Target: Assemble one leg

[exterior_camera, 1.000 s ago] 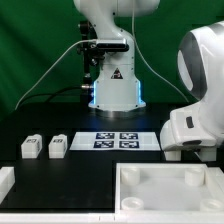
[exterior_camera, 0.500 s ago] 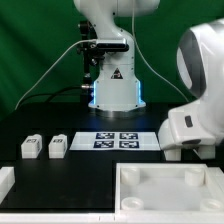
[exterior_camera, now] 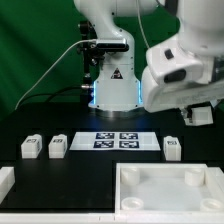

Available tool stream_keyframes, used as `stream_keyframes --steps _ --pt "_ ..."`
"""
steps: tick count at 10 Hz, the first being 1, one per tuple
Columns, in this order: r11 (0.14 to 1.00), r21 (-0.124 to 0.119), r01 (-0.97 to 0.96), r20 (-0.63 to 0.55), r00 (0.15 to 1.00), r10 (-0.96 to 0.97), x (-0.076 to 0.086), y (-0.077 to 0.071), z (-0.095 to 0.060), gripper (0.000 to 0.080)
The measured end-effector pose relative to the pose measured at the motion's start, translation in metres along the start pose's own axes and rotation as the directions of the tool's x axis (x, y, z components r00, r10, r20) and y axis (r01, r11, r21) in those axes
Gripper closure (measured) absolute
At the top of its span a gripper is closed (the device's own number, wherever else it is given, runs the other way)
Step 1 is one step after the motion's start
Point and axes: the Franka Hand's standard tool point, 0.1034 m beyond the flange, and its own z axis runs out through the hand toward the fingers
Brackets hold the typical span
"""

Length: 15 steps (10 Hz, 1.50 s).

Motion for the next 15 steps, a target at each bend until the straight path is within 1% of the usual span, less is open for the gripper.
stream_keyframes --steps 1,3,4,5,6,7,8,9,10,11,12,13,14,15 --pt "1.0 -0.01 -0.001 -0.121 0.993 -0.001 0.01 0.001 0.0 0.0508" --pt "0.999 -0.038 0.007 -0.32 0.947 -0.019 0.009 0.008 -0.007 0.0508" --pt "0.998 -0.033 0.047 -0.373 0.926 -0.055 0.018 0.023 -0.035 0.0508" --pt "0.999 -0.036 0.02 -0.518 0.855 -0.036 0.045 0.035 -0.076 0.0508" --pt "1.0 -0.01 -0.019 -0.583 0.813 0.009 0.055 0.027 -0.092 0.0508" --pt "1.0 0.002 -0.026 -0.619 0.785 0.022 0.062 0.015 -0.105 0.0508" --pt "1.0 -0.03 -0.007 -0.723 0.69 -0.017 0.067 0.021 -0.109 0.0508" --pt "0.999 -0.042 -0.019 -0.78 0.625 -0.021 0.064 0.026 -0.103 0.0508" --pt "0.999 -0.049 -0.023 -0.825 0.565 -0.028 0.065 0.027 -0.105 0.0508" --pt "0.998 -0.055 -0.028 -0.858 0.512 -0.033 0.066 0.029 -0.104 0.0508" --pt "0.998 -0.053 -0.026 -0.842 0.539 -0.031 0.065 0.029 -0.099 0.0508" --pt "0.998 -0.051 -0.026 -0.844 0.536 -0.029 0.067 0.029 -0.101 0.0508" --pt "0.999 -0.045 -0.027 -0.854 0.52 -0.024 0.077 0.03 -0.104 0.0508" --pt "0.999 -0.033 -0.025 -0.866 0.499 -0.016 0.095 0.028 -0.106 0.0508"
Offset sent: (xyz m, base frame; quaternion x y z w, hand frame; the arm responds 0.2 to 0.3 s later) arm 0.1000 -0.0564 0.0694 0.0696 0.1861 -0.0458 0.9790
